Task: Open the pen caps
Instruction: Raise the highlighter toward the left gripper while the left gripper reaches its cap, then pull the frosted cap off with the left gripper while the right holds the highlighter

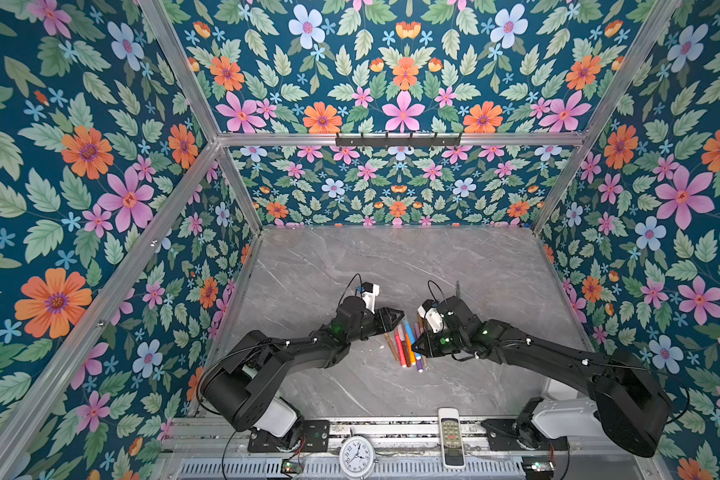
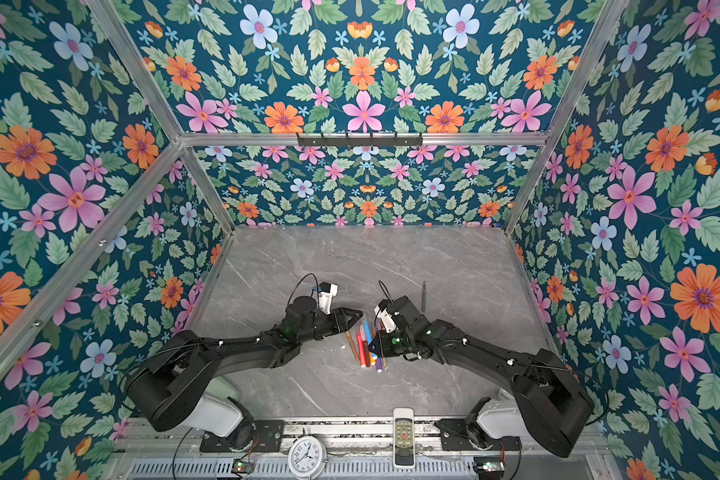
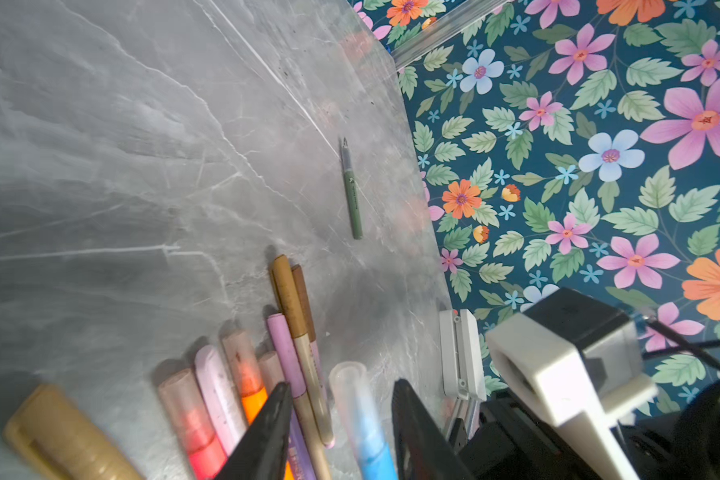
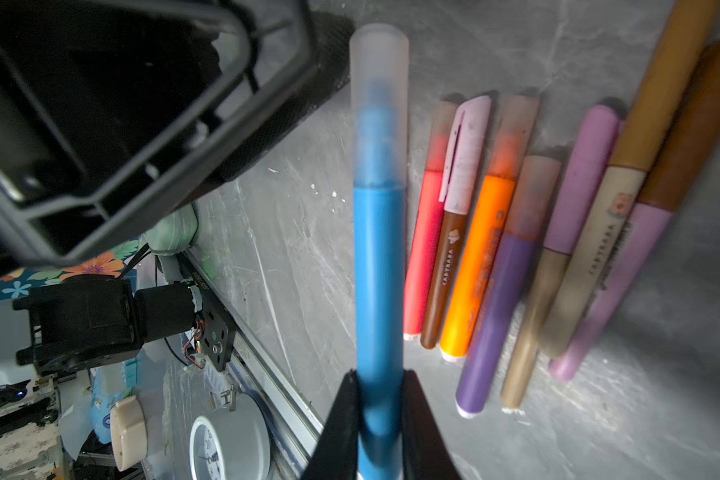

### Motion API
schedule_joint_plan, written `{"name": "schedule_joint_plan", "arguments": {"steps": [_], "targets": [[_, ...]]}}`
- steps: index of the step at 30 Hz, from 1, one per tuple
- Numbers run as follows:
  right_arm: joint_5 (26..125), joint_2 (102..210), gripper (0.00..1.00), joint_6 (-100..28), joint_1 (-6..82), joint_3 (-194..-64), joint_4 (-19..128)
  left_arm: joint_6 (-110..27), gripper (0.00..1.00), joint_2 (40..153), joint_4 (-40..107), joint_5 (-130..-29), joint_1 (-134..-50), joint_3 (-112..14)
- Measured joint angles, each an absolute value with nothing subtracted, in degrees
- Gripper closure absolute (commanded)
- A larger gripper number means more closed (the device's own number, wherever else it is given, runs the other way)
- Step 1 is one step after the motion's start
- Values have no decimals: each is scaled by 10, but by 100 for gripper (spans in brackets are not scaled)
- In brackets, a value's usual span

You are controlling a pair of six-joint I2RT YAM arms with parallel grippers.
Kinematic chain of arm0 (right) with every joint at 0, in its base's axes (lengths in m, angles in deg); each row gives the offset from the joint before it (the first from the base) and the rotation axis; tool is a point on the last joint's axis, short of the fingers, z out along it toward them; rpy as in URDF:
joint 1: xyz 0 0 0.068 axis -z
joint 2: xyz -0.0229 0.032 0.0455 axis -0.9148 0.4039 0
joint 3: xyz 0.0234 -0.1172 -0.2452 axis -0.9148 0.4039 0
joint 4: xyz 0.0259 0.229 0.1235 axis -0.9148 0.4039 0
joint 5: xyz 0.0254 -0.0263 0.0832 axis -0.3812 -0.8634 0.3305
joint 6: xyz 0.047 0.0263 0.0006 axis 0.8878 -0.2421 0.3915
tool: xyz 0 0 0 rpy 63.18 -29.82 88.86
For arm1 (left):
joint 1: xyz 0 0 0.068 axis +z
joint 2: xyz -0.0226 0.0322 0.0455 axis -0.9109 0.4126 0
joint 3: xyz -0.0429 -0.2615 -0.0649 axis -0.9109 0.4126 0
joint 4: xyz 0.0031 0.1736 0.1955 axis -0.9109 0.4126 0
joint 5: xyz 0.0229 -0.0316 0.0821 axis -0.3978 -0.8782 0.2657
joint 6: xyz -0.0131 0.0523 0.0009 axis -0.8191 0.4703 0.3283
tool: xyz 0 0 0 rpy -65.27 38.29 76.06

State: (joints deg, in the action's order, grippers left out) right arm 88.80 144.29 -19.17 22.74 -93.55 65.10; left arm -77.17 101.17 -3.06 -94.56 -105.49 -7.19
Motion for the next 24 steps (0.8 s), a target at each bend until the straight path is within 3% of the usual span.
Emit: {"name": "schedule_joint_plan", "arguments": {"steps": [5, 8, 11, 12, 14, 17, 24], "targets": [[895, 1441, 94, -188, 223, -936, 639, -782, 62, 1031, -32, -957, -1061, -76], [894, 1439, 94, -184, 220, -937, 640, -784, 74, 1038, -44, -969, -1062, -78], [893, 1441, 95, -189, 219, -937, 644, -806, 97, 1041, -70, -984, -1062, -79], [890, 1443, 95, -193, 218, -937, 644, -811, 100, 1041, -90, -991, -1063, -79], [890, 1441, 92, -195, 218, -937, 648, -825, 100, 1045, -116, -999, -1063, -73], [883, 1440, 69, -195, 218, -939, 653, -843, 100, 1056, -156, -1008, -1062, -62], [848, 1441, 66, -190, 218, -957, 672, -865, 100, 1069, -226, -1026, -1063, -49]]}}
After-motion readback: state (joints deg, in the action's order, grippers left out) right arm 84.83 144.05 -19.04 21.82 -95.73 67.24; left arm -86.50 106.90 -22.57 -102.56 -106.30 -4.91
